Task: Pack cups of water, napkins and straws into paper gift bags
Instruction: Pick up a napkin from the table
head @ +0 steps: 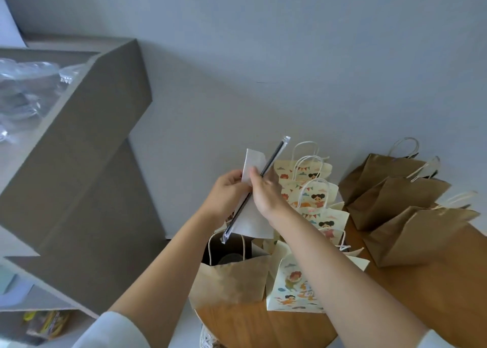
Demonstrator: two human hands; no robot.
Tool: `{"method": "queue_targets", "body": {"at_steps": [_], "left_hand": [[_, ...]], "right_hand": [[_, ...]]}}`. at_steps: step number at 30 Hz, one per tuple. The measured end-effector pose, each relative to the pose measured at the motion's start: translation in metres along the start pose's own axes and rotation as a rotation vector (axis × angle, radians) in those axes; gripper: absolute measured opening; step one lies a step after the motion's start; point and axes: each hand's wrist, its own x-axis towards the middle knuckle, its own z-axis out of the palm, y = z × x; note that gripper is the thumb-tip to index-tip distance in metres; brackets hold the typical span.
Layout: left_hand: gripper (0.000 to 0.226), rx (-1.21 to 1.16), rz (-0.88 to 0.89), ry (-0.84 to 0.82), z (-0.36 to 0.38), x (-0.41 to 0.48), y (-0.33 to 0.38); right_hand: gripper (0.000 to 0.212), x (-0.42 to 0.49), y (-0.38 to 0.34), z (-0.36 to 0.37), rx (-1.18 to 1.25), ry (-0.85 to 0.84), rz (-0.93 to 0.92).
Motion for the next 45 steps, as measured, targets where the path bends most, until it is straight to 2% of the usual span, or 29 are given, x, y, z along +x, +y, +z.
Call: {"method": "queue_targets", "body": {"at_steps": [3, 6, 8, 9, 11, 13, 16, 18, 19, 21, 23, 24, 26, 29, 32, 34, 36, 38, 40, 45], "left_hand": [[0.022, 0.006, 0.016, -0.064, -0.001, -0.007, -0.006], [0.019, 0.013, 0.027, -0.022, -0.008, -0.009, -0.013], [0.024, -0.038, 0.002, -0.025, -0.014, -0.012, -0.013], [0.027, -0.063, -0.017, -0.050, -0.018, -0.014, -0.012], [0.030, -0.080, -0.067, -0.121, -0.027, -0.018, -0.012], [0.030, -0.033, -0.104, -0.162, -0.033, -0.019, -0.016], [0.028, 0.038, -0.133, -0.138, -0.032, -0.022, -0.023], [0.025, 0.021, -0.146, -0.037, -0.032, -0.026, -0.031], [0.022, 0.070, -0.149, 0.072, -0.035, -0.027, -0.037], [0.017, 0.362, -0.161, 0.354, -0.046, -0.031, -0.057], [0.013, 0.624, -0.215, 0.462, -0.060, -0.040, -0.080], [0.012, 0.705, -0.247, 0.425, -0.064, -0.043, -0.091], [0.011, 0.880, -0.272, 0.249, -0.064, -0.047, -0.108], [0.022, 1.201, -0.163, 0.060, -0.050, -0.049, -0.113], [0.052, 1.411, -0.149, -0.100, -0.044, -0.048, -0.116], [0.079, 1.481, -0.233, -0.198, -0.046, -0.051, -0.119], [0.094, 1.491, -0.301, -0.224, -0.050, -0.056, -0.124], [0.101, 1.467, -0.319, -0.197, -0.053, -0.060, -0.126], [0.105, 1.434, -0.326, -0.168, -0.055, -0.064, -0.128], [0.089, 1.290, -0.311, -0.085, -0.067, -0.073, -0.123]], "right_hand": [[0.082, -0.002, 0.004, 0.000, 0.020, -0.054, 0.050], [0.075, -0.002, 0.004, -0.006, 0.155, -0.154, 0.017], [0.086, 0.000, 0.006, -0.019, 0.238, -0.162, 0.017], [0.083, 0.001, 0.006, -0.026, 0.277, -0.169, 0.023], [0.055, 0.001, 0.004, -0.039, 0.320, -0.238, 0.011], [0.025, -0.004, 0.001, -0.046, 0.243, -0.308, -0.011], [0.012, -0.008, 0.002, -0.048, 0.147, -0.320, -0.037], [0.017, -0.010, 0.005, -0.049, 0.084, -0.283, -0.041], [0.025, -0.013, 0.006, -0.051, 0.050, -0.264, -0.045], [0.026, -0.019, 0.010, -0.056, -0.010, -0.257, -0.059], [0.008, -0.025, 0.015, -0.063, -0.069, -0.269, -0.060], [0.010, -0.027, 0.018, -0.066, -0.106, -0.263, -0.050], [0.019, -0.030, 0.024, -0.071, -0.211, -0.218, -0.037], [0.024, -0.033, 0.029, -0.075, -0.315, -0.091, -0.054], [0.027, -0.036, 0.027, -0.073, -0.280, 0.041, -0.133], [0.027, -0.039, 0.025, -0.066, -0.203, 0.017, -0.150], [0.023, -0.044, 0.027, -0.051, -0.155, -0.077, -0.127], [0.016, -0.047, 0.034, -0.028, -0.172, -0.156, -0.092], [0.018, -0.047, 0.043, -0.001, -0.175, -0.174, -0.057], [0.037, -0.044, 0.069, 0.060, -0.237, -0.249, 0.051]]}}
